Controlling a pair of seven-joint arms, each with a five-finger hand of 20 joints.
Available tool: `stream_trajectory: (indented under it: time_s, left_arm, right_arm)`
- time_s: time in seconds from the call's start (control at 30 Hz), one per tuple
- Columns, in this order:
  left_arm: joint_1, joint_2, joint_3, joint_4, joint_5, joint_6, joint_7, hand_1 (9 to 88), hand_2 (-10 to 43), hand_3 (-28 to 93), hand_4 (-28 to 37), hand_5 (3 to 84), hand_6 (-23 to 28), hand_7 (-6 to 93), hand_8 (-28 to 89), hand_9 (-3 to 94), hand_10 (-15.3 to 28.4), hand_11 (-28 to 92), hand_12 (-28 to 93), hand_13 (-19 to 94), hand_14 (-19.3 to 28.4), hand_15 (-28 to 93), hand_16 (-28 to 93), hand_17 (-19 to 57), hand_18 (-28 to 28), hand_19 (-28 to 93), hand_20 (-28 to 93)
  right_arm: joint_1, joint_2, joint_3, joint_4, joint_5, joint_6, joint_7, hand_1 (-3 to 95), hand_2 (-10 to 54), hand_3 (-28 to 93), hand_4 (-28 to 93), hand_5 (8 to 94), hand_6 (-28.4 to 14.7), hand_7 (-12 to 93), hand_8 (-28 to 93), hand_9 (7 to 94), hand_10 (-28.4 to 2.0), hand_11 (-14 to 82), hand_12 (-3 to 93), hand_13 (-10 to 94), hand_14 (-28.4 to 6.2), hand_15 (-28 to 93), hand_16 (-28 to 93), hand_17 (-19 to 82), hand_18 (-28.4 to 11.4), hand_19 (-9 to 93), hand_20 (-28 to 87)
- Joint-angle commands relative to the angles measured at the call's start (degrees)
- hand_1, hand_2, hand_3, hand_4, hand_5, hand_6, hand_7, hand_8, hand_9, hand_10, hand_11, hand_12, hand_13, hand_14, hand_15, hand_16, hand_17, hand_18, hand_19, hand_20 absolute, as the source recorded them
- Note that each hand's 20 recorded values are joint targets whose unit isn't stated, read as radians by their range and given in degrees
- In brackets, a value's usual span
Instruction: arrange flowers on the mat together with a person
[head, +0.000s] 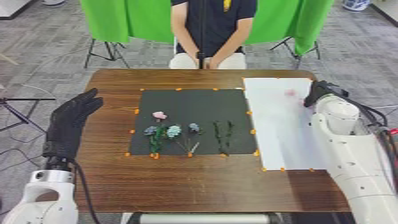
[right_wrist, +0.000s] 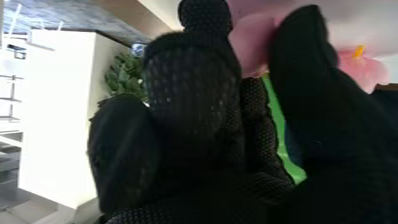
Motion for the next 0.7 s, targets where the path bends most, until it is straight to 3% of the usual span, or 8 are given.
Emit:
stream_trajectory:
  time_s: [0.03, 0.07, 0.1, 0.5, 0.7]
  left_arm:
    - [1.0, -0.80, -0.49, -0.36, -0.14, 0.03, -0.21, 23.7, 2.4, 63, -24.1, 45.6, 4.3, 13.0, -5, 44.0, 13.6, 17, 14, 32, 16.2, 9, 5, 2.1, 10.3, 3, 13]
    - [1.1, -1.14, -0.69, -0.45, 0.13, -0.30, -0.41, 23.8, 2.4, 63, -24.1, 45.6, 4.3, 13.0, -5, 44.0, 13.6, 17, 14, 33, 16.2, 9, 5, 2.2, 10.3, 3, 13]
    - [1.2, -1.16, -0.74, -0.53, 0.24, -0.27, -0.39, 23.8, 2.4, 63, -24.1, 45.7, 4.4, 13.0, -5, 44.0, 13.6, 17, 14, 33, 16.2, 9, 5, 2.2, 10.3, 3, 13]
    - [1.5, -1.12, -1.28, -0.77, 0.28, -0.25, -0.92, 23.8, 2.3, 63, -24.1, 45.5, 4.3, 12.9, -5, 44.0, 13.7, 17, 14, 33, 16.2, 9, 5, 2.1, 10.3, 3, 13]
    - [1.1, -0.45, -0.66, -0.60, -0.08, 0.37, -0.42, 23.9, 2.4, 62, -24.1, 45.6, 4.3, 12.9, -5, 44.1, 13.5, 17, 14, 33, 16.2, 9, 5, 2.1, 10.3, 3, 13]
  right_arm:
    - [-3.5, 0.6, -1.3, -1.5, 1.7, 3.4, 0.4, 83.0, -9.5, -10, 18, 78.5, -1.5, 16, 6, 93.7, -9.9, 21.2, 20.7, 94, -1.1, 58, 15, 75, -6.8, 93, 25]
    - [-3.7, 1.2, -1.5, -2.4, 2.7, 3.6, 0.7, 88.6, -9.5, -24, 29, 79.6, -1.4, 16, 7, 93.7, -9.8, 21.9, 21.0, 94, -1.0, 58, 15, 75, -6.9, 93, 26]
    - [-3.9, 2.0, -2.0, -3.6, 3.7, 4.3, 1.1, 90.2, -9.5, -27, 33, 80.3, -1.3, 16, 7, 93.7, -9.8, 22.4, 21.1, 94, -0.9, 58, 15, 75, -7.0, 93, 26]
    - [-6.0, 10.7, -8.5, -25.7, 14.5, 11.7, 0.1, 93.4, -9.2, -28, 39, 84.0, -0.8, 18, 9, 93.7, -8.8, 28.0, 20.5, 94, -0.2, 61, 15, 75, -7.8, 93, 34]
    - [-2.9, 10.0, -15.1, -30.6, 19.4, 9.3, -3.4, 93.0, -9.4, -28, 40, 84.1, -0.8, 18, 9, 93.7, -8.7, 28.1, 20.7, 94, -0.1, 62, 16, 75, -7.9, 93, 35]
